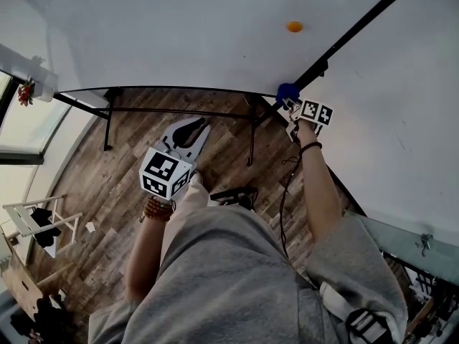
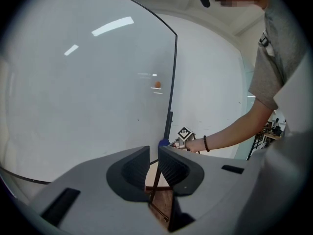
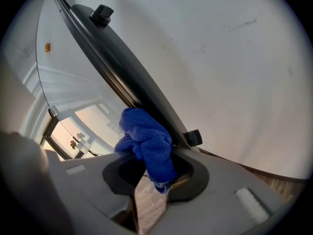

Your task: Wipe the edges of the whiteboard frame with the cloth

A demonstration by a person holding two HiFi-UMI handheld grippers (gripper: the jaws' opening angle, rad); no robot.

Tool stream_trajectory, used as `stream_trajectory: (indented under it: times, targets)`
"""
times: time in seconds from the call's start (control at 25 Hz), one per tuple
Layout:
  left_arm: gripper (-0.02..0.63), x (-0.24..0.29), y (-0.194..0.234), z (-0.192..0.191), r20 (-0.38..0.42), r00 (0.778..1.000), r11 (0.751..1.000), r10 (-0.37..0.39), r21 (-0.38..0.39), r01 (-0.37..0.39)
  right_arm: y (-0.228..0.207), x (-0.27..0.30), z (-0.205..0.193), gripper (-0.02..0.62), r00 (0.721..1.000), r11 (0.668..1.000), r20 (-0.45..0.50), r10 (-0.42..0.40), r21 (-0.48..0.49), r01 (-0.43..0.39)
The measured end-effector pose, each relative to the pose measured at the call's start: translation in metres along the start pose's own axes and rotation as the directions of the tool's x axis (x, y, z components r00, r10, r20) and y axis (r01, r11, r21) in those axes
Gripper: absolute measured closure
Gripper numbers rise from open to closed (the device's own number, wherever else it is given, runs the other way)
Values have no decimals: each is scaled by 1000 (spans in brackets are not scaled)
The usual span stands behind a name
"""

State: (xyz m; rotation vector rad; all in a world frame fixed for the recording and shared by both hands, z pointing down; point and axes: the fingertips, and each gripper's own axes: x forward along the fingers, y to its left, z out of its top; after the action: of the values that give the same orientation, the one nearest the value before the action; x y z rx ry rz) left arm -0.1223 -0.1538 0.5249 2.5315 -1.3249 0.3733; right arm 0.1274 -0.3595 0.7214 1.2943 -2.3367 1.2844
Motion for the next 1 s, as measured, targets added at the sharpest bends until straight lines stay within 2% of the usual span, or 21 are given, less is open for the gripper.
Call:
stream_trajectory:
  times: [0.16,0.32,0.48,0.56,0.68,0.76,0.92,1.0]
  targets:
    - [546,-7,4,-1,2,1000,1000,8,-1,-8,-5,3,-6,474,999,999,-21,-34,-23,34]
    - [546,-10,4,1,7,1000,1000,7,4,-7,-22,10,-21,472,987,988,-67,-150,-47,147]
    - [546,-16,2,4,16,1000,1000,3,7,-3,-36,9,-36,474,963,967,-81,-256,-14,256]
    - [546,-19,5,4,21,1000,1000,2,8,-2,-45,4,-48,474,932,939,-113,-344,-17,344]
    - [546,-23,8,4,30,1000,1000,-4,6,3,-55,-8,-76,474,865,884,-184,-468,-95,458]
    - [548,-22,8,4,36,999,1000,-13,8,13,-51,-13,-94,474,859,884,-206,-468,-116,453]
    - [548,-17,7,4,44,999,999,-31,20,30,-21,-20,-120,474,896,915,-200,-397,-159,370]
    - [548,-13,6,5,48,998,999,-40,28,39,-6,-26,-128,472,904,917,-187,-384,-192,349]
